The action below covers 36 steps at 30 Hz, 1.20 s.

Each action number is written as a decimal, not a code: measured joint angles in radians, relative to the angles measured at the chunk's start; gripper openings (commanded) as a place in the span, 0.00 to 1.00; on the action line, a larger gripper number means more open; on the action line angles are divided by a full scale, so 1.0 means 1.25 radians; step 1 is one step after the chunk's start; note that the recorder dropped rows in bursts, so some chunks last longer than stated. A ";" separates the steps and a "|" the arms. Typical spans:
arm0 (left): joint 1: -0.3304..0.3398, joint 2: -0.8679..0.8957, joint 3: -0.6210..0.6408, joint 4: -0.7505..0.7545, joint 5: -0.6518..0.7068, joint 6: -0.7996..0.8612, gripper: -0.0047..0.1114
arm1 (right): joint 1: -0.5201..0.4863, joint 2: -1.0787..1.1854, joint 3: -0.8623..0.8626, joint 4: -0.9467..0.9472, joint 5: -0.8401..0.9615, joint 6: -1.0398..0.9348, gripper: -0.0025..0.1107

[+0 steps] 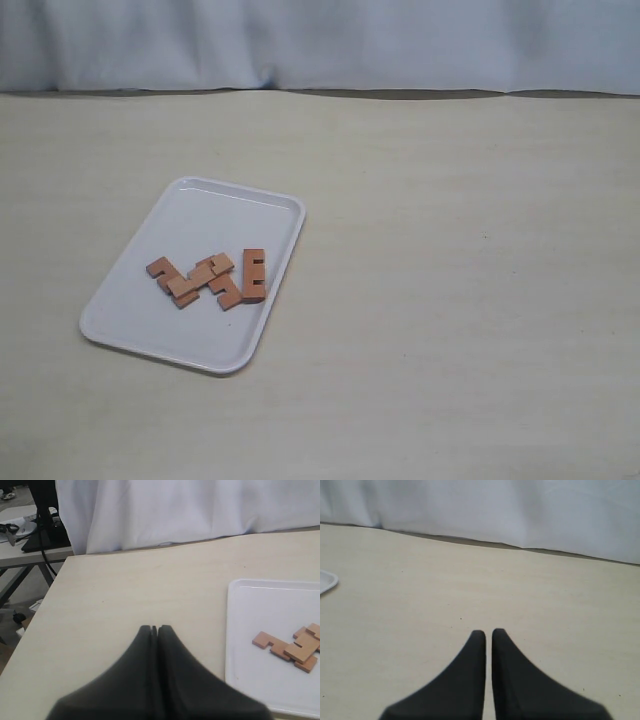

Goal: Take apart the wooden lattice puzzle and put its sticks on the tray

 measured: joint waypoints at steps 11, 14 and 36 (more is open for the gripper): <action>0.000 0.000 0.000 0.000 0.000 0.000 0.04 | 0.000 0.000 0.000 0.000 0.000 0.000 0.06; 0.000 0.000 0.000 0.000 0.000 0.000 0.04 | 0.000 0.000 0.000 0.000 0.000 0.000 0.06; 0.000 0.000 0.000 0.000 0.000 0.000 0.04 | 0.021 0.000 0.000 0.000 0.000 0.000 0.06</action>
